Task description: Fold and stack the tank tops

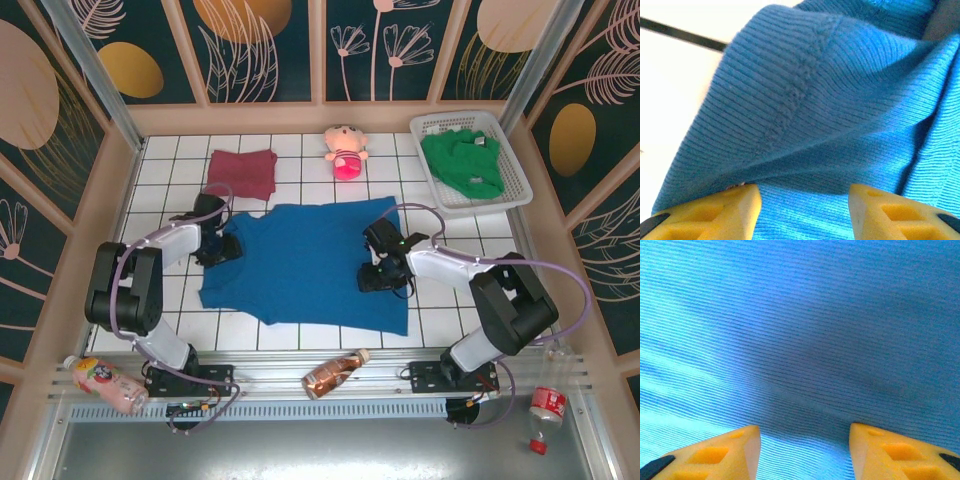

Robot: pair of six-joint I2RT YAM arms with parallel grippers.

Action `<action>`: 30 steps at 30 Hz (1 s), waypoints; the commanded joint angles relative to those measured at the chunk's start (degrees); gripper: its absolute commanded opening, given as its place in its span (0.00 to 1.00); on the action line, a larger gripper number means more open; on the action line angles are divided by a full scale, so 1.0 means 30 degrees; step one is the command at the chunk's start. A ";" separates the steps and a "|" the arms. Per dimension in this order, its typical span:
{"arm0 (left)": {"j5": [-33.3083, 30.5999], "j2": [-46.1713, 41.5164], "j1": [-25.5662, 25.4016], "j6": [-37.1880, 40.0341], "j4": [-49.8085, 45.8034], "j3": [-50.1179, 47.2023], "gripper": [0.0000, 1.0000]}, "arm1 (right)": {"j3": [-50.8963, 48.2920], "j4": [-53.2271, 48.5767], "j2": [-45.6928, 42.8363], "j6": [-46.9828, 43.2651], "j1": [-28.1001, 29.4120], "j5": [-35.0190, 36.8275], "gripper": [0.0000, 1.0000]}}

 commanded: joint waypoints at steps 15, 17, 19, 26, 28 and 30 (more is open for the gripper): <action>0.1861 -0.3939 -0.0892 -0.2079 -0.6386 -0.0269 0.59 | -0.0812 -0.2200 -0.6942 -1.5276 0.1249 -0.1784 0.50; 0.2516 -0.4631 -0.2245 -0.3245 -0.6645 -0.0529 0.59 | -0.1563 -0.2955 -0.7672 -1.6068 0.2373 -0.1800 0.49; 0.3259 -0.5304 -0.3377 -0.4582 -0.6505 -0.1110 0.59 | -0.2325 -0.3514 -0.8360 -1.6629 0.3640 -0.1422 0.49; 0.4706 -0.7702 -0.6697 -0.9246 -0.5453 -0.3995 0.59 | -0.3880 -0.4292 -0.8672 -1.7771 0.6195 -0.0691 0.48; 0.4830 -0.7923 -0.7603 -1.0281 -0.4880 -0.4296 0.59 | -0.4266 -0.4142 -0.8375 -1.7881 0.6556 -0.0455 0.47; 0.5096 -0.7957 -0.8274 -1.1328 -0.3889 -0.4717 0.60 | -0.4656 -0.3992 -0.7968 -1.7912 0.6592 0.0097 0.47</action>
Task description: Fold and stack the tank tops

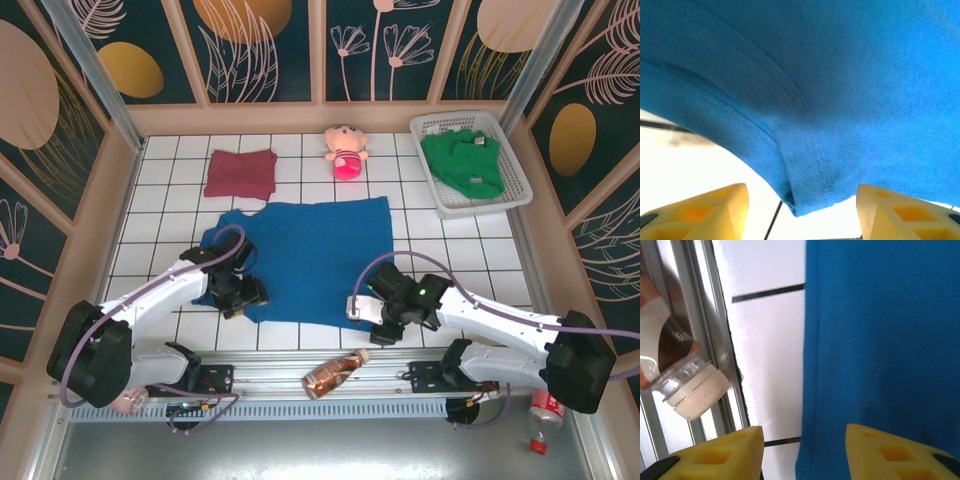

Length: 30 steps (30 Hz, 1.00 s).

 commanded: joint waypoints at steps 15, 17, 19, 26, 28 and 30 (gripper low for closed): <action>-0.0506 -0.0367 -0.1465 -0.5404 0.3994 -0.2931 0.53 | -0.1270 0.1846 0.2953 0.0540 0.0173 0.2477 0.25; -0.0215 -0.0439 -0.1443 -0.5828 0.4608 -0.3243 0.45 | -0.1308 0.1663 0.2686 0.0543 0.0148 0.2739 0.23; -0.0140 -0.0232 -0.1463 -0.5740 0.4677 -0.3092 0.37 | -0.1278 0.1489 0.2418 0.0445 0.0129 0.2741 0.20; -0.0605 -0.0011 -0.1465 -0.4619 0.2629 -0.1323 0.12 | -0.1001 0.0846 0.1568 0.0431 0.0129 0.2830 0.07; -0.0750 -0.0116 -0.1450 -0.4402 0.1911 -0.0935 0.09 | -0.0854 0.0625 0.1054 0.0371 0.0129 0.2729 0.06; -0.0759 -0.0216 -0.1463 -0.4253 0.1443 -0.0620 0.09 | -0.0730 0.0377 0.0603 0.0196 0.0085 0.2712 0.04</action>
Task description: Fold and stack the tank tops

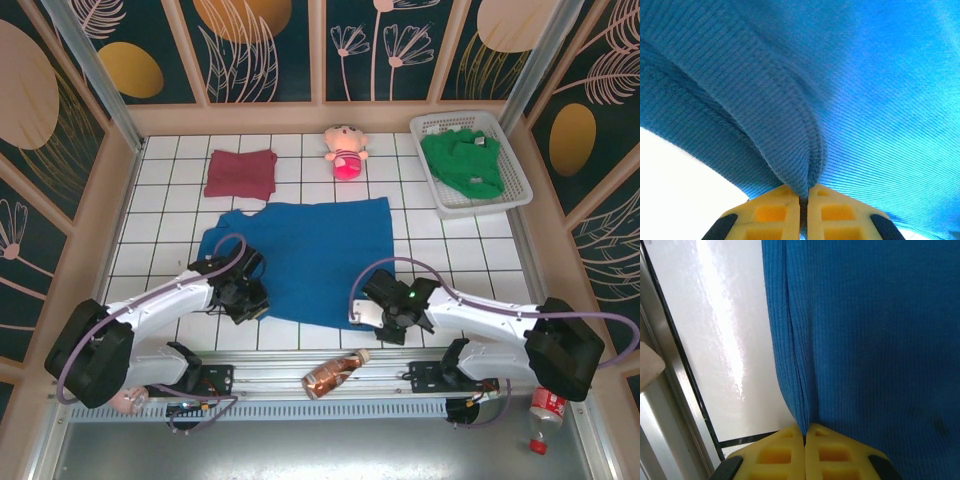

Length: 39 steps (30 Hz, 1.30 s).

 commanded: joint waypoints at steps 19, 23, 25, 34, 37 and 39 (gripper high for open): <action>-0.0051 0.3763 0.2941 0.6117 -0.3234 0.5500 0.08 | 0.3000 0.1588 0.1112 -0.2575 -0.4482 -0.0038 0.03; -0.0153 0.5060 0.3668 0.7576 -0.3624 0.6697 0.09 | 0.3321 0.2091 0.1835 -0.3241 -0.5570 -0.0242 0.03; 0.0085 0.5739 0.3739 0.8035 -0.3593 0.7331 0.09 | 0.3412 0.2390 0.2134 -0.3543 -0.5930 -0.0101 0.03; 0.0741 0.7844 0.3787 0.9146 -0.3130 0.8622 0.12 | 0.3921 0.3572 0.3407 -0.3709 -0.7153 -0.0066 0.04; 0.0158 0.8391 0.3787 0.9533 -0.3256 0.8962 0.13 | 0.3954 0.4173 0.3991 -0.3675 -0.7351 -0.0037 0.04; 0.0027 0.8921 0.3849 0.9717 -0.3201 0.9147 0.17 | 0.3828 0.4656 0.4367 -0.3662 -0.7428 0.0070 0.05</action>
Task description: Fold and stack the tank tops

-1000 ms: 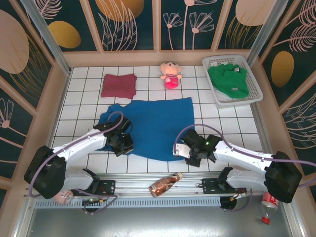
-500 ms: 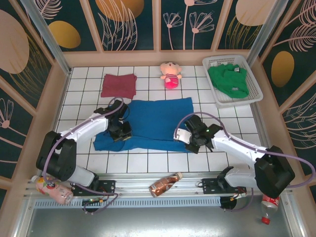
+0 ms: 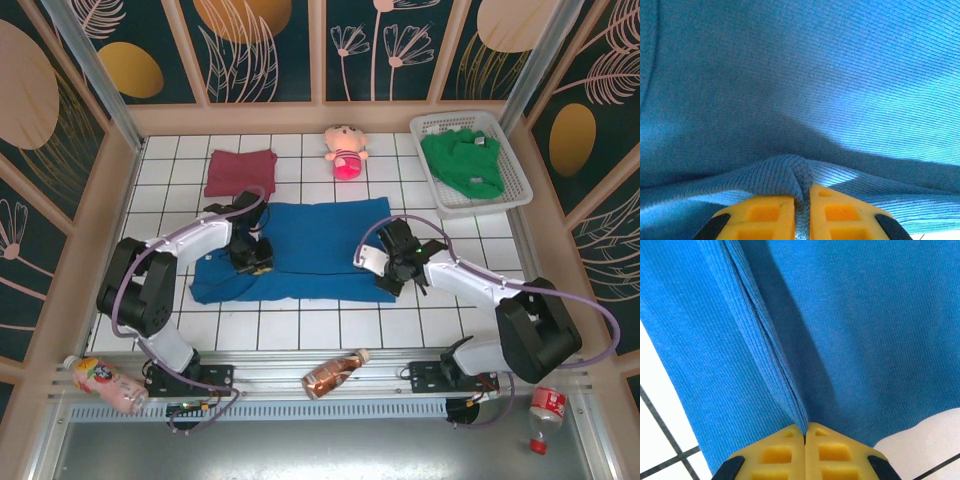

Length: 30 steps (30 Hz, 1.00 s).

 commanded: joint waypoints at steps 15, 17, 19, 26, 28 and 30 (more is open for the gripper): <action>-0.2175 0.1401 0.0560 0.2057 -0.1595 0.1957 0.51 | 0.0240 0.3240 0.2739 0.1451 -0.0414 0.2833 0.15; -0.2132 0.0460 0.0801 0.1945 -0.2108 0.1913 0.55 | -0.0020 0.3275 0.2786 0.1605 -0.0400 0.2980 0.16; -0.2300 -0.0492 0.1215 0.1923 -0.2724 0.1765 0.56 | -0.0104 0.3199 0.2825 0.1633 -0.0381 0.3053 0.17; -0.3801 -0.4735 0.2789 0.0297 -0.5757 -0.1121 0.57 | -0.0376 0.3406 0.2683 0.1863 -0.0399 0.3126 0.20; -0.4482 -0.5640 0.3091 -0.0192 -0.6192 -0.1655 0.57 | -0.0506 0.3523 0.2657 0.1897 -0.0408 0.3093 0.20; -0.5336 -0.6156 0.3233 -0.0700 -0.6447 -0.2595 0.57 | -0.0498 0.3634 0.2603 0.1893 -0.0417 0.3097 0.20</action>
